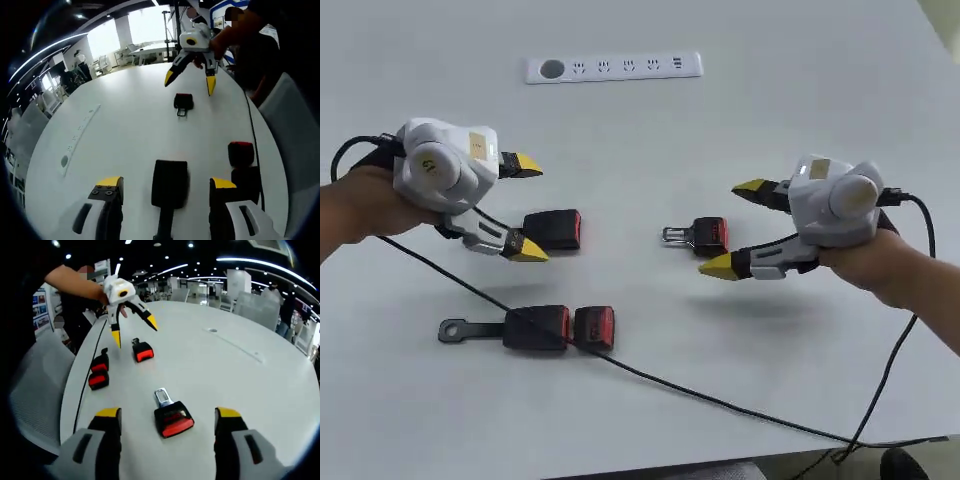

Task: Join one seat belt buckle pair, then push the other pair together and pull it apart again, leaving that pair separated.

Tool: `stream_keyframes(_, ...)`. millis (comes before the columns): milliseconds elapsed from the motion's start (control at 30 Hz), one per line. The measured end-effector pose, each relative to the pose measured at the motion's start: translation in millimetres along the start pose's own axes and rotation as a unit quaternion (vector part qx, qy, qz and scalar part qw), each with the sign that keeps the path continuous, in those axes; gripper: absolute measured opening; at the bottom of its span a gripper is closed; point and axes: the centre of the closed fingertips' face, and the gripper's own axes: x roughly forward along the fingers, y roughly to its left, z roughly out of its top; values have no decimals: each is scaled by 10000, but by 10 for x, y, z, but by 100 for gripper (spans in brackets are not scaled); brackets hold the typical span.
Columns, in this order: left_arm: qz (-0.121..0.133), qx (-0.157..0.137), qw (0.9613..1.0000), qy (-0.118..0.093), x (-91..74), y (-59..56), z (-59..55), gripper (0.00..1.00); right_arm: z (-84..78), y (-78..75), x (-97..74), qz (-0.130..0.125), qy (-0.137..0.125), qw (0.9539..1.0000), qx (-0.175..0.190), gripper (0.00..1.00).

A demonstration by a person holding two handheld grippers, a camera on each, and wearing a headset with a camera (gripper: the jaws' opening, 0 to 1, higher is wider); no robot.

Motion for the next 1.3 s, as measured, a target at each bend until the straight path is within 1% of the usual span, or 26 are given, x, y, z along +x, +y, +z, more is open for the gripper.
stream_keyframes(33,-12,-58,10000,8,32,-6,-33,72,-30,-5,27,40,52,10000,-15,76)
stream_keyframes(133,-67,-89,9999,54,101,-26,-99,71,-95,-25,81,124,152,9998,-7,74)
stream_keyframes(200,-110,-121,9999,50,144,-38,-120,69,-123,-32,113,191,184,9996,-10,73)
stream_keyframes(300,-120,-156,9998,25,193,-26,-131,66,-175,-26,149,285,275,9992,-66,69)
stream_keyframes(333,-134,-221,9997,43,218,-20,-142,65,-199,-19,166,343,317,9989,-84,69)
stream_keyframes(400,-168,-225,9996,38,255,-23,-155,63,-227,-16,182,402,368,9984,-139,67)
stream_keyframes(467,-220,-205,9995,109,278,-29,-189,60,-241,-7,186,476,389,9980,-155,63)
stream_keyframes(533,-305,-227,9992,133,284,-61,-208,54,-259,-1,188,534,429,9973,-247,59)
stream_keyframes(567,-327,-179,9992,162,288,-72,-221,52,-243,5,191,564,381,9972,-305,58)
stream_keyframes(600,-396,-161,9990,152,281,-90,-223,51,-245,9,189,572,380,9972,-287,57)
stream_keyframes(633,-393,-211,9989,133,286,-84,-211,50,-240,9,188,586,370,9972,-294,57)
stream_keyframes(733,-433,-196,9988,118,293,-93,-201,49,-245,10,182,637,400,9964,-399,52)
stream_keyframes(767,-470,-216,9986,95,293,-109,-200,47,-243,12,182,656,397,9961,-430,51)
stream_keyframes(800,-500,-168,9986,76,293,-118,-195,46,-248,7,180,668,407,9958,-469,50)
stream_keyframes(833,-548,-162,9983,91,287,-134,-200,43,-251,1,175,670,418,9957,-492,49)
stream_keyframes(900,-526,-168,9985,56,292,-95,-180,39,-256,-12,172,667,429,9955,-526,47)
stream_keyframes(933,-539,-163,9984,71,275,-83,-174,36,-262,-19,169,668,437,9952,-575,45)
stream_keyframes(1000,-588,-102,9982,78,250,-50,-147,36,-284,-50,159,628,485,9939,-770,39)
stream_keyframes(1033,-624,-56,9980,83,244,-43,-138,36,-292,-60,154,636,496,9934,-820,37)
stream_keyframes(1067,-653,-18,9978,108,237,-36,-131,36,-291,-68,157,654,465,9937,-781,37)
stream_keyframes(1167,-718,94,9973,153,228,-19,-117,36,-291,-83,162,670,428,9933,-840,36)
stream_keyframes(1300,-784,192,9965,220,229,-6,-116,35,-295,-112,164,738,249,9939,-784,36)
